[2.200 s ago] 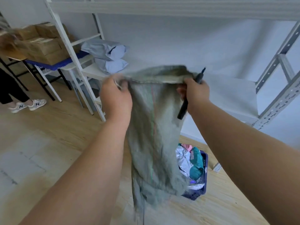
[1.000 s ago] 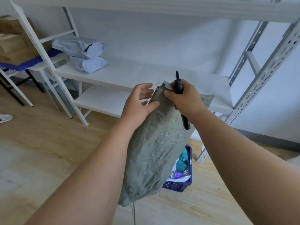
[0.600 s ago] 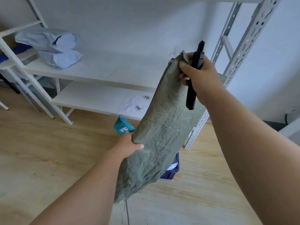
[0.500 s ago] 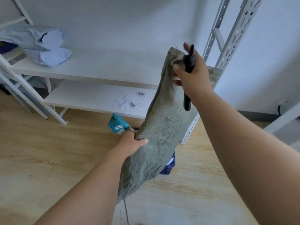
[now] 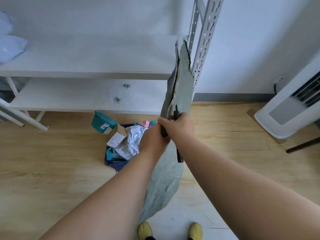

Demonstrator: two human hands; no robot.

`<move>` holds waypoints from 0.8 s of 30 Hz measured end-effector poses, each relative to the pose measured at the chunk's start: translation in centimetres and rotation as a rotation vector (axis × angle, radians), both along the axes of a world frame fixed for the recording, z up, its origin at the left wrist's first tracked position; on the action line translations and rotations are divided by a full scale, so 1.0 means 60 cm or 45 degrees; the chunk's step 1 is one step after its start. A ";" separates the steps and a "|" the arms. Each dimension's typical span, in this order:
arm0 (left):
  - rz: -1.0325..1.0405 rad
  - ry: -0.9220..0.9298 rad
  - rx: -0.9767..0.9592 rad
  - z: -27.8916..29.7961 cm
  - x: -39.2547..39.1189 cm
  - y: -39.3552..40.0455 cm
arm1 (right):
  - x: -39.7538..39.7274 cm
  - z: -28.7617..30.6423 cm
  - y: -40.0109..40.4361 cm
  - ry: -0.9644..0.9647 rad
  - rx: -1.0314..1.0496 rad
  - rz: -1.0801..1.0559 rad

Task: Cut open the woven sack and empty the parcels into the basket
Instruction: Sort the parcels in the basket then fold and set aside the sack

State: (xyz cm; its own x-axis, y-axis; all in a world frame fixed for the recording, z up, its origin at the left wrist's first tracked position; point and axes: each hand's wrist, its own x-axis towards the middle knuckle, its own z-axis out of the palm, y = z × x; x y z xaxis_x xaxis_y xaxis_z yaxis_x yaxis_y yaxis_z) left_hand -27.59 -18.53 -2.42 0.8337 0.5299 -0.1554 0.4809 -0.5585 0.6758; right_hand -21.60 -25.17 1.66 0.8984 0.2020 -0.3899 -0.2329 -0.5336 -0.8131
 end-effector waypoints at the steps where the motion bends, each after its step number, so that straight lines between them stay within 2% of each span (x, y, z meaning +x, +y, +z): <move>1: -0.032 -0.005 -0.032 -0.010 0.000 -0.008 | 0.010 -0.008 -0.006 -0.011 -0.062 -0.007; 5: -0.094 0.073 -0.434 -0.033 -0.009 -0.013 | 0.036 -0.035 -0.034 -0.014 -0.125 -0.048; 8: -0.205 0.258 -0.601 -0.044 -0.019 0.000 | 0.045 -0.052 -0.052 -0.014 -0.168 -0.034; 13: -0.117 0.386 -0.666 -0.068 -0.030 0.012 | 0.057 -0.064 -0.069 0.016 -0.112 0.020; 16: -0.325 0.427 -0.468 -0.089 -0.039 0.003 | 0.059 -0.059 -0.071 -0.010 -0.087 0.059; 18: -0.322 0.346 -0.361 -0.094 -0.038 -0.008 | 0.059 -0.057 -0.073 -0.054 -0.057 0.039; 20: -0.205 0.195 -0.328 -0.088 -0.035 -0.017 | 0.063 -0.053 -0.077 -0.094 -0.033 -0.012; 22: -0.094 0.059 -0.434 -0.076 -0.034 -0.022 | 0.072 -0.045 -0.083 -0.109 -0.017 -0.098; 24: -0.150 0.083 -0.511 -0.060 -0.034 -0.031 | 0.082 -0.040 -0.085 -0.128 -0.039 -0.147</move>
